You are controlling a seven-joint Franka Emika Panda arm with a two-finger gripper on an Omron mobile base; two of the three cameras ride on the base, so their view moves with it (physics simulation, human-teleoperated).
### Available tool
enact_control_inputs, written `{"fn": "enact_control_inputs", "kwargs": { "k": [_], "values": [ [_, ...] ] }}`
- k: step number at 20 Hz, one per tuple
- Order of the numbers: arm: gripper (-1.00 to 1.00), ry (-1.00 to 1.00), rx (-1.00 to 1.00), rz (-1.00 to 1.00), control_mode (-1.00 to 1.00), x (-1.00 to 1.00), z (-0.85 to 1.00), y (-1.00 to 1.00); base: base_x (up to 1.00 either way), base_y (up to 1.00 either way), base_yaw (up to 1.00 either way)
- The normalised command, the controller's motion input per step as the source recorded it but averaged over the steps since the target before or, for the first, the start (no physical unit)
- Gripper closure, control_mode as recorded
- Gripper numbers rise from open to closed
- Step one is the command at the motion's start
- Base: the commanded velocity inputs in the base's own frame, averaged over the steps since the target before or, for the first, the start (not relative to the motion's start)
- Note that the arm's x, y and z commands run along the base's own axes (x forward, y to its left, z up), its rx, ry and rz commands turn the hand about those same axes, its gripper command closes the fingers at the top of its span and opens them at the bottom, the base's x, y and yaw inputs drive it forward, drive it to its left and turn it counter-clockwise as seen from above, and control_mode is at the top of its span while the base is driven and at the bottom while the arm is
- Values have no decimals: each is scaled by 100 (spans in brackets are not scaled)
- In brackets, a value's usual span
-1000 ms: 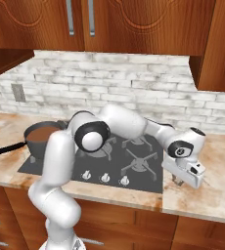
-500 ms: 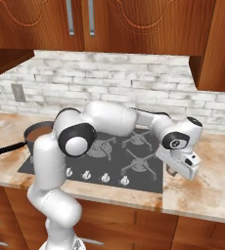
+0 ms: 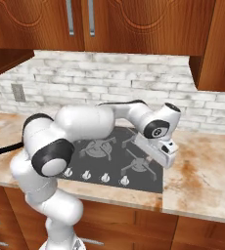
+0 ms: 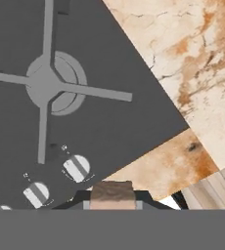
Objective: Pick up the sugar cube(s) and place them in the saucepan with hot chocolate.
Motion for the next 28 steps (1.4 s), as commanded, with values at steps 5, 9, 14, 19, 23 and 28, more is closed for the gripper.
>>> {"fn": "enact_control_inputs", "kwargs": {
  "k": [5, 9, 14, 19, 23, 28],
  "values": [
    [100, -3, 0, 1, -100, 0, 5, 100, 0, 0, 0],
    [100, -1, -2, 4, -100, 0, 9, 100, 0, 0, 0],
    [100, -3, -1, 8, -100, 0, 26, 100, 0, 0, 0],
    [100, -1, 0, 14, -100, 0, 47, 92, 0, 0, 0],
    [100, 0, 0, 22, -100, -8, 58, 68, 0, 0, 0],
    [100, 0, -4, 23, -100, -3, 41, 74, 0, 0, 0]
  ]
}}
